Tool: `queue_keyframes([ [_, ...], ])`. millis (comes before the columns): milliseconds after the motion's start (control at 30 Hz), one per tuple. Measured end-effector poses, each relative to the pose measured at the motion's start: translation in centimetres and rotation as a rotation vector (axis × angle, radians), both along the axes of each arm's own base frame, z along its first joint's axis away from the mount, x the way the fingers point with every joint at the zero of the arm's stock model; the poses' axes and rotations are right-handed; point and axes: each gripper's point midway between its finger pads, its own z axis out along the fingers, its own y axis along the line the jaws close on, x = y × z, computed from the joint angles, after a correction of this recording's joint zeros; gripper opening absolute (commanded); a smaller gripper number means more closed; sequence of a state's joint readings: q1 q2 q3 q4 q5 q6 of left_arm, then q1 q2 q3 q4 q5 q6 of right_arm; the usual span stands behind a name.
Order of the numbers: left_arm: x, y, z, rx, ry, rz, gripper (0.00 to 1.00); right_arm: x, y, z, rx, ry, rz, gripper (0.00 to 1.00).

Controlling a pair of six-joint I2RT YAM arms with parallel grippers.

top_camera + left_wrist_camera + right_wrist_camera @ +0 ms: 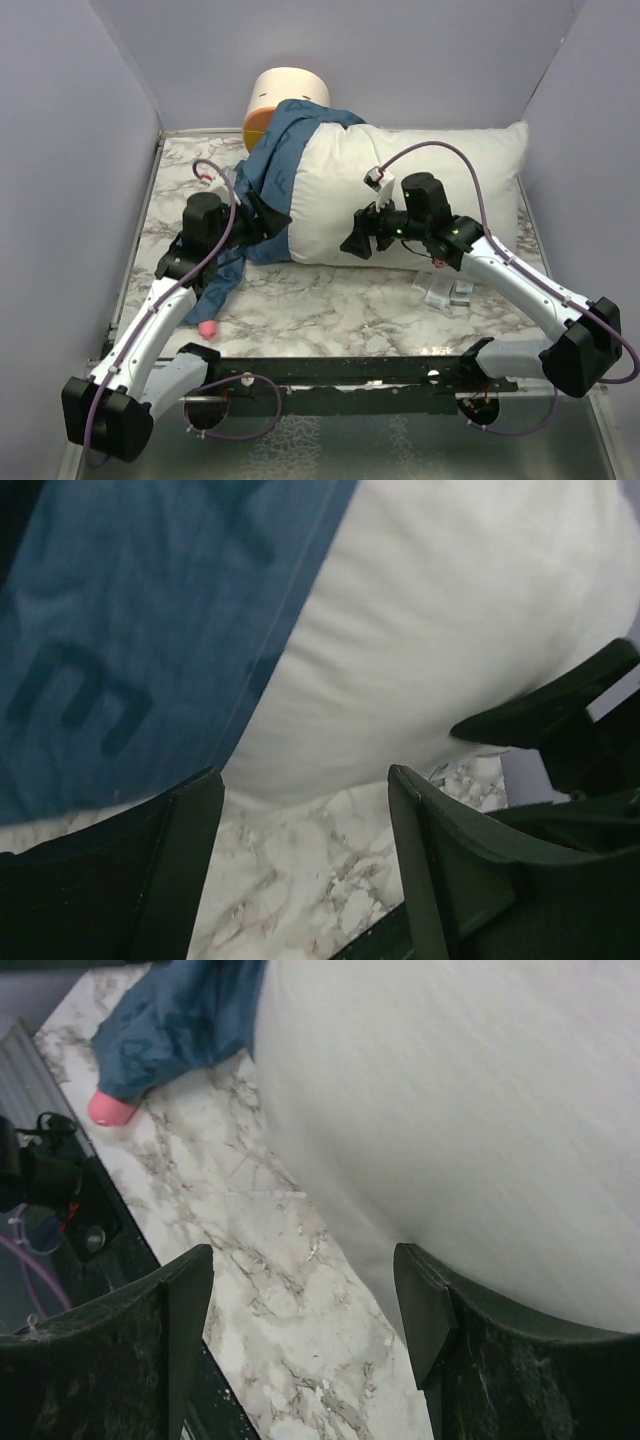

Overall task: Put the pillow into the pillowcase
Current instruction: Stuff the pillow into the pillowcase.

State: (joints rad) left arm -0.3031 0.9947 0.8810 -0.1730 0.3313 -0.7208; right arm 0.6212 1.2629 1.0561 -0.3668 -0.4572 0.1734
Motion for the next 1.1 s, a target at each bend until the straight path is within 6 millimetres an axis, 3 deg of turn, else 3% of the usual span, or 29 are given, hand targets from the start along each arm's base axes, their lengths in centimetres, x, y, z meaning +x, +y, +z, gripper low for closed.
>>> queue_keyframes([
  [133, -3.2, 1.5, -6.5, -0.013, 0.180, 0.075, 0.69, 1.6, -0.9, -2.0, -0.065, 0.030, -0.122, 0.73],
  [267, -4.1, 2.4, -9.3, 0.011, 0.239, 0.125, 0.69, 3.8, -1.6, -3.6, -0.130, 0.036, -0.254, 0.72],
  [533, -2.3, 2.2, -11.5, 0.083, 0.248, 0.115, 0.69, 10.6, -2.0, -2.5, -0.207, -0.031, -0.514, 0.68],
  [700, -1.1, 1.2, -10.4, 0.107, 0.193, 0.079, 0.70, 13.6, -1.8, -0.5, -0.206, -0.090, -0.596, 0.69],
  [933, -1.4, 0.7, -9.9, 0.218, 0.115, 0.027, 0.71, 13.1, -1.0, 1.3, -0.189, -0.146, -0.485, 0.79],
  [1033, -1.9, 1.2, -10.2, 0.252, 0.120, 0.028, 0.72, 11.4, 0.2, 2.7, -0.132, -0.170, -0.350, 0.80],
  [1100, -2.1, 1.5, -10.2, 0.257, 0.123, 0.034, 0.72, 9.2, 1.3, 4.5, -0.055, -0.198, -0.220, 0.81],
])
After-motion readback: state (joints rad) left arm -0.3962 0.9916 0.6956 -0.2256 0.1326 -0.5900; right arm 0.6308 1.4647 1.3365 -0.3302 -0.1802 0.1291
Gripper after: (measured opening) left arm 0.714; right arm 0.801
